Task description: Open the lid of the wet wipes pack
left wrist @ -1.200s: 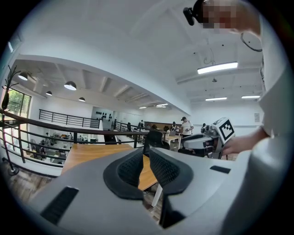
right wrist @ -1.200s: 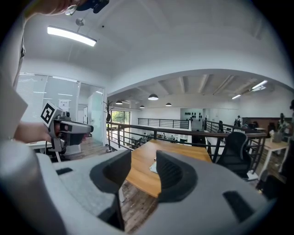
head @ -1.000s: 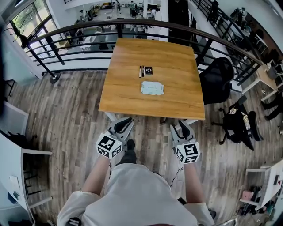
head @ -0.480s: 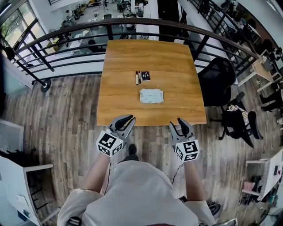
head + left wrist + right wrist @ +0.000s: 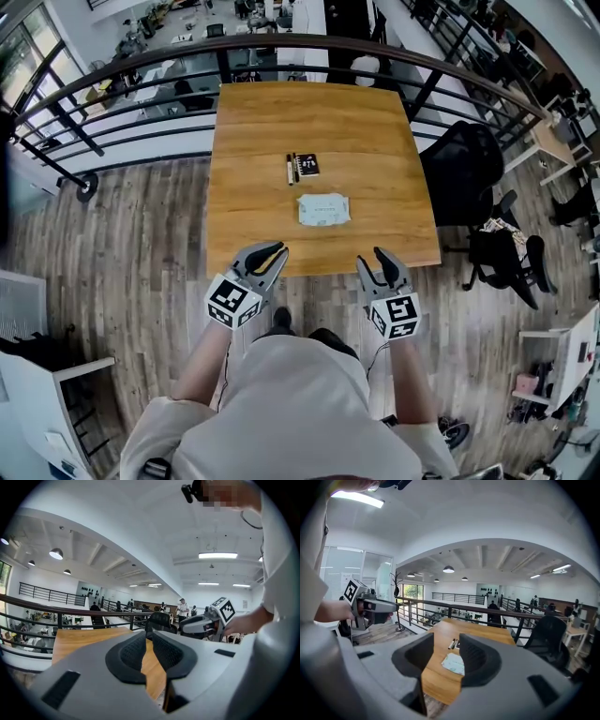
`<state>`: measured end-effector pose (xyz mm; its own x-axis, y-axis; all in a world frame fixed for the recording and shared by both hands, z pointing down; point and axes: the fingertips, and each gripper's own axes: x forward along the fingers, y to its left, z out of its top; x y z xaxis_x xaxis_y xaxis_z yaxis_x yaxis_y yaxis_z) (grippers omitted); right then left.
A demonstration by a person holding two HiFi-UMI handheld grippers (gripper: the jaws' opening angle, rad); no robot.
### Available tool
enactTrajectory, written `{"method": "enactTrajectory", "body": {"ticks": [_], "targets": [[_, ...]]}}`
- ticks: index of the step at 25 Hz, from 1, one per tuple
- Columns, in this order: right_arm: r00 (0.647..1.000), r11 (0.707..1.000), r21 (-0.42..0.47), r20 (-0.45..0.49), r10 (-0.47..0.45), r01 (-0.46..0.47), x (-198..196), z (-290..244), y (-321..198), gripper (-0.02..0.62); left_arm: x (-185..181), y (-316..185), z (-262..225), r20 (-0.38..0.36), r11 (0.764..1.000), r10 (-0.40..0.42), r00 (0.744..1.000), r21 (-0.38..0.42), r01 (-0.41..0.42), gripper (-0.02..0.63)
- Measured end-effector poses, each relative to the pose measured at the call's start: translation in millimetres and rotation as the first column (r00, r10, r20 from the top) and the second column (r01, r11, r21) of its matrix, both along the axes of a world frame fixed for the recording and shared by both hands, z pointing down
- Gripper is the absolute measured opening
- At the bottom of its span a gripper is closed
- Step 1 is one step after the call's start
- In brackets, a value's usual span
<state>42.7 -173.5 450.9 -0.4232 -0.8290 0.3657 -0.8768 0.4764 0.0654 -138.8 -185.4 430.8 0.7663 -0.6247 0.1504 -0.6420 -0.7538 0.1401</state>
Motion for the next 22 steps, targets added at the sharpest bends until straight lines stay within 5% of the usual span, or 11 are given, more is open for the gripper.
{"method": "enactTrajectory", "body": {"ticks": [11, 22], "targets": [[0.998, 0.998, -0.032, 0.0, -0.059, 0.059, 16, 13, -42, 0.155, 19, -29, 16, 0.003, 0.999, -0.028, 1.0, -0.04, 0.028, 0.038], [0.971, 0.968, -0.079, 0.016, -0.24, 0.24, 49, 38, -105, 0.155, 63, -62, 41, 0.027, 0.985, -0.156, 0.987, -0.076, 0.158, 0.04]]}}
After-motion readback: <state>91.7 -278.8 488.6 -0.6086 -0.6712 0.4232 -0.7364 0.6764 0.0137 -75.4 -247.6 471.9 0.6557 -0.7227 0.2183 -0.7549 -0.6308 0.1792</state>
